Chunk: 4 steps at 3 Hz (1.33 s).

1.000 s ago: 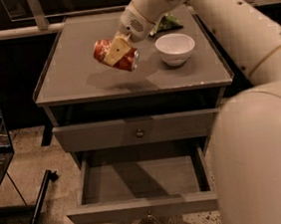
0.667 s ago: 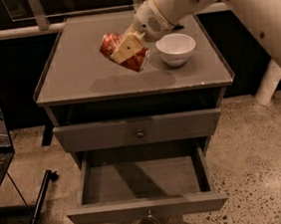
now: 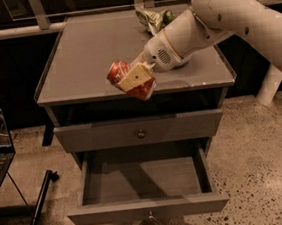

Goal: Place coke can into middle drawer

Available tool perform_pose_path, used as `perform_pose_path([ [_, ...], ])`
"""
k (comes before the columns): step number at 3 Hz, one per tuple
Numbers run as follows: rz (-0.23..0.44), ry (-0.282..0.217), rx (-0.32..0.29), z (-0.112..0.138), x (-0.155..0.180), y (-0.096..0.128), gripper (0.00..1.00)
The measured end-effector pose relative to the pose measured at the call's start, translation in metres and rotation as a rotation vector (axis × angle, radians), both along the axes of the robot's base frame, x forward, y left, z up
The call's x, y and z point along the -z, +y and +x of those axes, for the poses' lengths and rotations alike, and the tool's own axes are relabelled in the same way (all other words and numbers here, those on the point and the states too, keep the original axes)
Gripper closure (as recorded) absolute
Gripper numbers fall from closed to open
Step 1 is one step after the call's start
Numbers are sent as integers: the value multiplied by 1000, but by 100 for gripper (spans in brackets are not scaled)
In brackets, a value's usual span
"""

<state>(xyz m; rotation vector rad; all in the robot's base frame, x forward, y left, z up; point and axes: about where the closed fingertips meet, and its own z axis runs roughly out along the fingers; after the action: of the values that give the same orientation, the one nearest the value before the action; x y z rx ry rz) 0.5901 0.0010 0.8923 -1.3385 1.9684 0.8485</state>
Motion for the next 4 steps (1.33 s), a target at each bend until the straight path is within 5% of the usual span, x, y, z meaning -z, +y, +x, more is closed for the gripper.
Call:
perform_pose_path([
  [1, 0, 0, -1, 0, 0, 1, 100],
  [2, -8, -8, 66, -7, 12, -4, 100],
  [4, 71, 43, 386, -59, 64, -46, 100],
])
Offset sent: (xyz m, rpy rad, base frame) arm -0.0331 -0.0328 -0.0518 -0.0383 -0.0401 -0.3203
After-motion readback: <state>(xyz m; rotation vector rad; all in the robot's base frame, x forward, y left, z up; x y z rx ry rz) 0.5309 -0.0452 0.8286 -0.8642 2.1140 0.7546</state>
